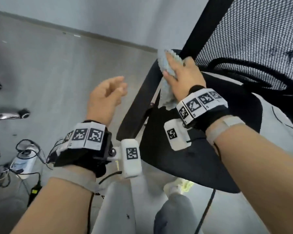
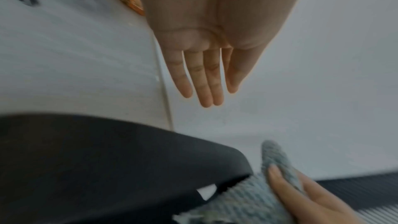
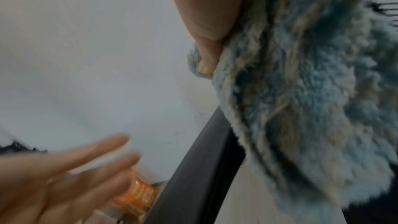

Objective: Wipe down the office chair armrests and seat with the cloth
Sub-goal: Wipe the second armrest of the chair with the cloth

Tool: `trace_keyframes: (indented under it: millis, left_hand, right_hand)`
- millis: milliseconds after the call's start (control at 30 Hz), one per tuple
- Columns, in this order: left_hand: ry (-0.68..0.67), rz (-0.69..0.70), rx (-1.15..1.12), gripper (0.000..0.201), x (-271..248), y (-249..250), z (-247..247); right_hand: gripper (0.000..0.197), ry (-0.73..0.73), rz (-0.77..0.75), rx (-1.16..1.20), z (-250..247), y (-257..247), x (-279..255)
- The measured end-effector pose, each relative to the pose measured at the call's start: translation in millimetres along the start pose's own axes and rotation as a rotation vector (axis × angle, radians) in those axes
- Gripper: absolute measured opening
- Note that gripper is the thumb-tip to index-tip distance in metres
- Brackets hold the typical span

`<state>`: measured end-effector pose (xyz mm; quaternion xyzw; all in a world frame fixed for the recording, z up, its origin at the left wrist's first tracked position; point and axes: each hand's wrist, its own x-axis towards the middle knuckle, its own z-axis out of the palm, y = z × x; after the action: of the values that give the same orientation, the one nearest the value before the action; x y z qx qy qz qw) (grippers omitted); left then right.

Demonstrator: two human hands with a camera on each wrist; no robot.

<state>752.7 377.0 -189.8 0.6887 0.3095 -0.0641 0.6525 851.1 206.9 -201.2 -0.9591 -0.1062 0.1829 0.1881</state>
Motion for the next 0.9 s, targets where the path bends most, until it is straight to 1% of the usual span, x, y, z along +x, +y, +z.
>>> trace_keyframes:
  millis: [67,100,167,200,267,367,433,500,567,600,667,733,900]
  left_hand:
    - [-0.01,-0.142,0.014,0.027,1.3,-19.2,-20.8]
    - [-0.048,-0.209,0.044,0.028,-0.8,-30.2,-27.6]
    - [-0.182,-0.308,0.095,0.026,-9.7,-49.0,-32.4]
    - [-0.247,-0.339,0.086,0.025,-15.1,-55.8,-31.1]
    - [-0.316,-0.384,0.038,0.025,-22.1,-66.0,-26.3]
    - [-0.406,-0.403,0.064,0.031,-24.4,-74.8,-25.0]
    - [-0.405,-0.462,0.076,0.029,-24.4,-77.1,-27.6]
    - [-0.4,-0.509,0.041,0.026,-25.9,-78.1,-29.8]
    - [-0.401,-0.529,0.014,0.023,-26.2,-77.3,-30.4]
    - [-0.399,-0.528,0.005,0.023,-26.1,-76.8,-30.6]
    - [-0.378,-0.523,-0.009,0.023,-25.0,-78.1,-31.9]
    - [-0.361,-0.524,-0.01,0.028,-25.6,-82.2,-32.8]
    - [-0.327,-0.529,-0.074,0.033,-28.8,-85.2,-30.7]
  right_hand:
    - [0.05,-0.07,0.062,-0.098,1.9,-8.1,24.0]
    - [0.05,-0.086,0.12,-0.112,5.4,-10.5,32.7]
    - [0.051,-0.087,0.231,-0.094,16.0,-13.3,38.9]
    - [0.052,-0.084,0.26,-0.089,21.9,-14.0,35.3]
    - [0.052,-0.088,0.234,-0.095,30.4,-16.9,18.5]
    - [0.053,-0.146,0.128,-0.177,34.3,-22.1,-3.0]
    - [0.054,-0.152,0.115,-0.266,31.5,-25.8,2.1]
    - [0.054,-0.106,0.183,-0.299,28.5,-32.0,19.2]
    - [0.049,-0.019,0.273,-0.253,24.4,-38.1,37.8]
    - [0.048,0.002,0.308,-0.222,23.3,-38.8,44.2]
    - [0.054,-0.019,0.344,-0.178,23.7,-37.1,49.5]
    - [0.058,-0.076,0.315,-0.16,25.4,-33.9,41.2]
    - [0.055,-0.257,0.023,-0.16,39.6,-29.0,-24.5]
